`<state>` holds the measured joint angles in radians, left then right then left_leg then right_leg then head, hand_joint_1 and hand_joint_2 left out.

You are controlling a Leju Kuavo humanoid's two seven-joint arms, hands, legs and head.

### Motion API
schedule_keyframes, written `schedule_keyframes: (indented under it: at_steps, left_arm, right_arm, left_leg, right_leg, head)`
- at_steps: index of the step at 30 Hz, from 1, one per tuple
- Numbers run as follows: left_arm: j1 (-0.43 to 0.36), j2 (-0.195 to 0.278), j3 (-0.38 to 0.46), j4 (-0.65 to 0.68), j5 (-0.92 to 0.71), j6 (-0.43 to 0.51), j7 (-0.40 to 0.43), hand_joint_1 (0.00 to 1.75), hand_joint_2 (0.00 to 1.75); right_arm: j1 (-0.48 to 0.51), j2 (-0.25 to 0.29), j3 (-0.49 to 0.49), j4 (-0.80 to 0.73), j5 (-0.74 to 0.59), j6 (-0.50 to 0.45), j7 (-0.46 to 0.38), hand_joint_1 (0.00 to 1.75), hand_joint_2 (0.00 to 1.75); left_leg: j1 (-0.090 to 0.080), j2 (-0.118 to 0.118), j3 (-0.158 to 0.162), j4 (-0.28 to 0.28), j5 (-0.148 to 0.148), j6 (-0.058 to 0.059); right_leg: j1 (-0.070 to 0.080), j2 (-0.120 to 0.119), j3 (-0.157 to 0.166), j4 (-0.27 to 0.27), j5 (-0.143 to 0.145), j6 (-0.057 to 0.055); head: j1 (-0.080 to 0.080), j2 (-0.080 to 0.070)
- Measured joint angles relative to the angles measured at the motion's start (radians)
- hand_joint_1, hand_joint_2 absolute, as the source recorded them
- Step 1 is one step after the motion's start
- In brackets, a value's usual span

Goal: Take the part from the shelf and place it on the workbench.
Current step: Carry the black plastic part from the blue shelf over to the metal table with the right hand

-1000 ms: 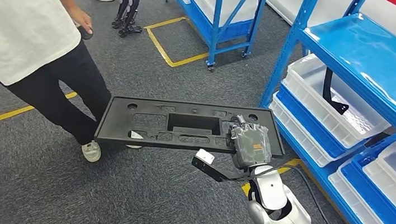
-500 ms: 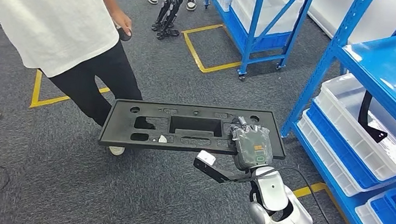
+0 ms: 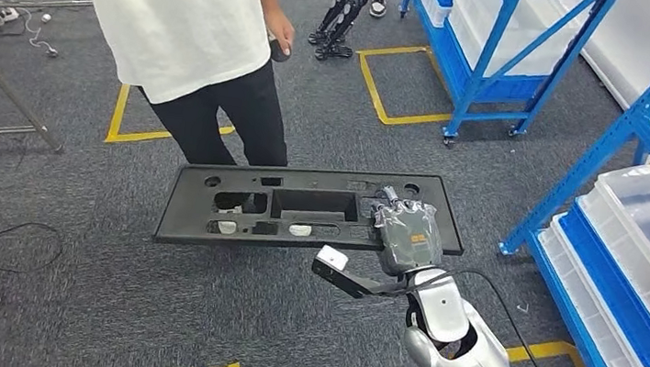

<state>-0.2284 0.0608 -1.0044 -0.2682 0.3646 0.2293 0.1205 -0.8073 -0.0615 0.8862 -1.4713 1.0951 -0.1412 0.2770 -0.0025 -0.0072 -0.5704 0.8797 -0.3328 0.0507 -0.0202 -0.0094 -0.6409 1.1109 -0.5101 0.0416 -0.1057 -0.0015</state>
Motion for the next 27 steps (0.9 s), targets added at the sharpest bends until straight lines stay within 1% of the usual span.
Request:
schedule_keyframes:
  at_steps: [1, 2, 3, 4, 5, 6, 7, 8, 9, 10, 11, 12, 13, 14, 15, 16, 17, 18, 19, 20, 21, 22, 23, 24, 25, 26, 27]
  left_arm:
    - [-0.002, 0.000, 0.000, 0.000, -0.002, 0.000, 0.000, 0.00, 1.75]
    - [-0.003, -0.001, 0.000, 0.000, -0.004, 0.000, 0.000, 0.00, 1.75]
    - [-0.003, -0.001, 0.000, 0.000, -0.006, -0.001, 0.000, 0.00, 1.75]
    - [-0.003, -0.002, 0.000, 0.000, -0.007, -0.001, 0.000, 0.00, 1.75]
    - [-0.003, -0.002, 0.000, -0.001, -0.008, -0.002, 0.000, 0.00, 1.75]
    - [-0.004, -0.002, 0.000, -0.002, -0.009, -0.002, 0.001, 0.00, 1.75]
    - [-0.006, -0.002, 0.000, -0.003, -0.010, -0.002, 0.002, 0.00, 1.75]
    - [-0.008, -0.002, 0.000, -0.004, -0.011, -0.002, 0.003, 0.00, 1.75]
    - [-0.009, -0.002, 0.000, -0.005, -0.011, -0.002, 0.004, 0.00, 1.75]
    - [-0.009, -0.001, 0.000, -0.005, -0.012, -0.002, 0.005, 0.00, 1.75]
    - [-0.006, -0.001, 0.000, -0.005, -0.013, -0.002, 0.007, 0.00, 1.75]
    - [-0.002, -0.002, 0.000, -0.006, -0.014, -0.002, 0.008, 0.00, 1.75]
    - [0.000, -0.002, 0.000, -0.006, -0.015, -0.002, 0.009, 0.00, 1.75]
    - [0.001, -0.002, 0.000, -0.007, -0.016, -0.003, 0.010, 0.00, 1.75]
    - [0.000, -0.003, 0.000, -0.007, -0.017, -0.003, 0.010, 0.00, 1.75]
    - [0.000, -0.003, 0.000, -0.007, -0.018, -0.003, 0.011, 0.00, 1.75]
    - [0.002, -0.003, 0.000, -0.007, -0.019, -0.003, 0.012, 0.00, 1.75]
    - [0.005, -0.003, 0.000, -0.007, -0.019, -0.003, 0.012, 0.00, 1.75]
    - [0.009, -0.003, 0.000, -0.007, -0.019, -0.003, 0.013, 0.00, 1.75]
    - [0.012, -0.003, 0.000, -0.007, -0.019, -0.003, 0.013, 0.00, 1.75]
    - [0.013, -0.002, 0.000, -0.007, -0.019, -0.002, 0.013, 0.00, 1.75]
    - [0.012, -0.001, 0.001, -0.007, -0.019, -0.002, 0.013, 0.00, 1.75]
    - [0.011, 0.000, 0.001, -0.007, -0.019, -0.002, 0.012, 0.00, 1.75]
    - [0.009, 0.001, 0.001, -0.007, -0.019, -0.001, 0.012, 0.00, 1.75]
    - [0.009, 0.002, 0.002, -0.007, -0.019, -0.002, 0.012, 0.00, 1.75]
    - [0.010, 0.002, 0.002, -0.007, -0.019, -0.002, 0.012, 0.00, 1.75]
    - [0.012, 0.002, 0.002, -0.007, -0.020, -0.003, 0.012, 0.00, 1.75]
  right_arm:
    - [0.002, 0.000, 0.000, 0.000, 0.000, 0.001, 0.000, 1.75, 1.75]
    - [0.005, -0.001, 0.000, 0.000, 0.000, 0.002, 0.000, 1.75, 1.75]
    - [0.008, -0.001, 0.000, 0.000, 0.001, 0.002, 0.000, 1.75, 1.75]
    - [0.011, -0.001, 0.000, 0.000, 0.001, 0.002, 0.000, 1.75, 1.75]
    - [0.011, -0.001, 0.000, 0.000, 0.001, 0.002, 0.000, 1.75, 1.75]
    - [0.010, -0.001, 0.000, 0.000, 0.001, 0.002, 0.000, 1.75, 1.75]
    - [0.009, -0.001, 0.000, 0.000, 0.001, 0.002, 0.001, 1.75, 1.75]
    - [0.008, 0.000, 0.000, -0.001, -0.001, 0.001, 0.001, 1.75, 1.75]
    - [0.007, 0.000, 0.000, -0.002, -0.002, 0.001, 0.001, 1.75, 1.75]
    - [0.007, 0.001, 0.000, -0.002, -0.004, 0.000, 0.002, 1.75, 1.75]
    - [0.007, 0.002, 0.000, -0.002, -0.005, 0.000, 0.002, 1.75, 1.75]
    - [0.006, 0.004, 0.000, -0.002, -0.006, -0.001, 0.002, 1.75, 1.75]
    - [0.004, 0.004, 0.000, -0.002, -0.006, -0.001, 0.003, 1.75, 1.75]
    - [0.003, 0.005, 0.000, -0.003, -0.006, -0.001, 0.003, 1.75, 1.75]
    - [0.002, 0.005, 0.000, -0.003, -0.007, -0.001, 0.002, 1.75, 1.75]
    - [0.003, 0.005, 0.000, -0.003, -0.008, -0.001, 0.002, 1.75, 1.75]
    - [0.005, 0.005, 0.000, -0.002, -0.009, -0.002, 0.001, 1.75, 1.75]
    - [0.008, 0.005, 0.000, -0.002, -0.011, -0.002, 0.000, 1.75, 1.75]
    - [0.010, 0.006, 0.000, -0.002, -0.012, -0.002, -0.001, 1.75, 1.75]
    - [0.011, 0.006, 0.000, -0.002, -0.013, -0.002, -0.002, 1.75, 1.75]
    - [0.010, 0.006, 0.000, -0.002, -0.014, -0.002, -0.002, 1.75, 1.75]
    - [0.010, 0.007, 0.000, -0.002, -0.014, -0.003, -0.003, 1.75, 1.75]
    - [0.010, 0.007, 0.000, -0.002, -0.014, -0.003, -0.003, 1.75, 1.75]
    - [0.010, 0.008, 0.000, -0.002, -0.014, -0.003, -0.003, 1.75, 1.75]
    - [0.010, 0.008, 0.000, -0.002, -0.014, -0.003, -0.003, 1.75, 1.75]
    - [0.009, 0.010, 0.000, -0.002, -0.015, -0.003, -0.003, 1.75, 1.75]
    - [0.008, 0.011, 0.000, -0.002, -0.015, -0.002, -0.004, 1.75, 1.75]
  left_leg:
    - [0.001, -0.011, 0.001, 0.000, 0.000, 0.002]
    - [0.003, -0.024, 0.002, 0.000, 0.000, 0.002]
    - [0.005, -0.038, 0.003, 0.001, 0.000, 0.002]
    - [0.009, -0.052, 0.005, 0.001, -0.001, 0.000]
    - [0.013, -0.065, 0.008, 0.003, -0.004, -0.003]
    - [0.016, -0.078, 0.009, 0.005, -0.007, -0.009]
    - [0.017, -0.090, 0.009, 0.010, -0.011, -0.015]
    - [0.018, -0.100, 0.006, 0.014, -0.012, -0.022]
    - [0.019, -0.109, 0.002, 0.015, -0.011, -0.028]
    - [0.021, -0.118, -0.001, 0.015, -0.009, -0.032]
    - [0.024, -0.122, -0.006, 0.013, -0.009, -0.036]
    - [0.024, -0.109, -0.013, 0.024, -0.017, -0.038]
    - [0.023, -0.086, -0.031, 0.059, -0.036, -0.041]
    - [0.022, -0.057, -0.059, 0.118, -0.065, -0.044]
    - [0.019, -0.029, -0.097, 0.198, -0.099, -0.045]
    - [0.019, -0.016, -0.137, 0.281, -0.130, -0.046]
    - [0.018, -0.012, -0.168, 0.341, -0.148, -0.044]
    - [0.015, -0.011, -0.180, 0.363, -0.149, -0.040]
    - [0.011, -0.009, -0.167, 0.338, -0.129, -0.033]
    - [0.004, -0.001, -0.134, 0.272, -0.094, -0.024]
    - [-0.007, 0.022, -0.090, 0.186, -0.055, -0.013]
    - [-0.021, 0.049, -0.051, 0.109, -0.025, -0.003]
    - [-0.033, 0.071, -0.024, 0.055, -0.007, 0.005]
    - [-0.041, 0.084, -0.011, 0.027, -0.002, 0.011]
    - [-0.045, 0.079, -0.009, 0.018, -0.005, 0.014]
    - [-0.041, 0.066, -0.005, 0.008, -0.005, 0.015]
    - [-0.037, 0.052, -0.001, -0.001, -0.005, 0.017]
  right_leg:
    - [0.000, 0.008, -0.044, 0.078, -0.024, 0.002]
    - [0.000, 0.011, -0.077, 0.129, -0.033, 0.004]
    - [-0.002, 0.012, -0.090, 0.140, -0.021, 0.006]
    - [-0.004, 0.014, -0.081, 0.105, 0.011, 0.009]
    - [-0.009, 0.022, -0.053, 0.035, 0.054, 0.013]
    - [-0.017, 0.043, -0.017, -0.046, 0.097, 0.019]
    - [-0.025, 0.066, 0.016, -0.118, 0.125, 0.023]
    - [-0.030, 0.083, 0.038, -0.165, 0.141, 0.025]
    - [-0.031, 0.092, 0.048, -0.186, 0.143, 0.023]
    - [-0.029, 0.085, 0.050, -0.191, 0.139, 0.017]
    - [-0.026, 0.072, 0.051, -0.189, 0.138, 0.012]
    - [-0.024, 0.060, 0.052, -0.189, 0.137, 0.005]
    - [-0.022, 0.047, 0.054, -0.190, 0.136, -0.001]
    - [-0.020, 0.035, 0.055, -0.191, 0.136, -0.006]
    - [-0.016, 0.022, 0.056, -0.192, 0.135, -0.010]
    - [-0.011, 0.008, 0.057, -0.192, 0.133, -0.013]
    - [-0.007, -0.007, 0.058, -0.193, 0.132, -0.015]
    - [-0.004, -0.020, 0.060, -0.194, 0.130, -0.017]
    - [-0.002, -0.032, 0.063, -0.195, 0.128, -0.019]
    - [0.000, -0.044, 0.067, -0.196, 0.126, -0.020]
    - [0.001, -0.054, 0.072, -0.198, 0.123, -0.021]
    - [0.003, -0.065, 0.077, -0.199, 0.120, -0.020]
    - [0.005, -0.076, 0.079, -0.200, 0.118, -0.019]
    - [0.007, -0.087, 0.079, -0.202, 0.116, -0.017]
    - [0.009, -0.099, 0.079, -0.203, 0.116, -0.015]
    - [0.011, -0.107, 0.078, -0.202, 0.113, -0.012]
    - [0.009, -0.098, 0.075, -0.195, 0.106, -0.008]
  head:
    - [0.000, 0.000]
    - [0.000, 0.000]
    - [0.000, 0.000]
    - [0.000, 0.000]
    - [0.000, 0.000]
    - [0.000, 0.000]
    - [0.000, 0.000]
    - [0.000, 0.000]
    - [0.000, 0.000]
    - [-0.001, 0.000]
    - [-0.001, 0.000]
    - [-0.001, 0.000]
    - [-0.002, 0.000]
    - [-0.002, 0.000]
    - [-0.002, 0.000]
    - [-0.002, 0.000]
    - [-0.002, 0.000]
    - [-0.002, 0.000]
    - [-0.002, 0.000]
    - [-0.002, 0.000]
    - [-0.002, 0.000]
    - [-0.002, 0.000]
    - [-0.002, 0.000]
    - [-0.002, 0.000]
    - [-0.002, 0.000]
    - [-0.002, 0.000]
    - [-0.002, 0.000]
